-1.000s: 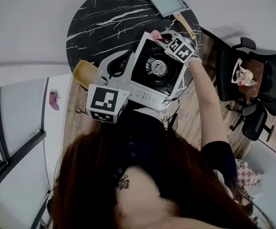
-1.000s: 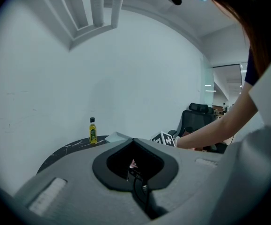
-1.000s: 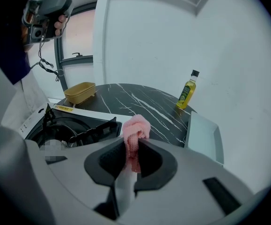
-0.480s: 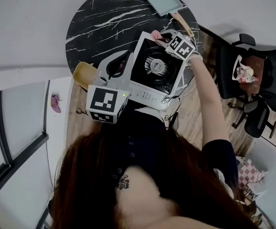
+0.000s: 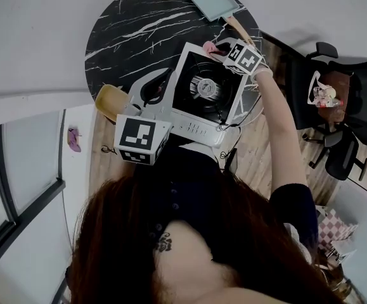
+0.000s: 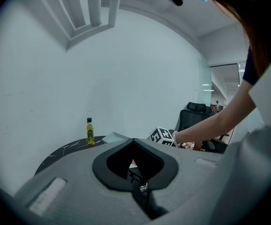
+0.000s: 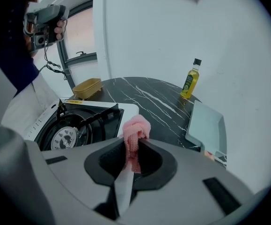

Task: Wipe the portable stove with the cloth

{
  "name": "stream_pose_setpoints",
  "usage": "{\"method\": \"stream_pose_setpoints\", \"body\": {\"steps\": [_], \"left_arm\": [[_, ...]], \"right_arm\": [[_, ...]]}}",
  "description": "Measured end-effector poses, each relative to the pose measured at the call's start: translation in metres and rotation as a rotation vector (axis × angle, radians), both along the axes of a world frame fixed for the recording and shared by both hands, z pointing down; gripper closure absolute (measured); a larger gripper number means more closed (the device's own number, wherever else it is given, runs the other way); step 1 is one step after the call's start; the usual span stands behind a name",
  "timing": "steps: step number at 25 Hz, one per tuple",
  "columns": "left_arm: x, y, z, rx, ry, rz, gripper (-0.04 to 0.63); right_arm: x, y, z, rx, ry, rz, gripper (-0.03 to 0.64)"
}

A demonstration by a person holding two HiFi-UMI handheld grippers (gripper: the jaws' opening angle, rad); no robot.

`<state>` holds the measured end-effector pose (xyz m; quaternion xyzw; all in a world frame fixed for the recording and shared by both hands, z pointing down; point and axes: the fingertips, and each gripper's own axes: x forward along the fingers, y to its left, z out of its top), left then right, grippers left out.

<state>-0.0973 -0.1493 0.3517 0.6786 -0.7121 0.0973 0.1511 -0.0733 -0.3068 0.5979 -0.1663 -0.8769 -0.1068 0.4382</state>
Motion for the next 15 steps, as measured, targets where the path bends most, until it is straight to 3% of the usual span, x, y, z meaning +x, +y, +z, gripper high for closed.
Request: {"method": "stream_pose_setpoints", "body": {"steps": [15], "left_arm": [[0.015, -0.007, 0.003, -0.006, 0.003, 0.04, 0.584]], "right_arm": [[0.04, -0.024, 0.004, 0.023, 0.08, 0.023, 0.56]]}}
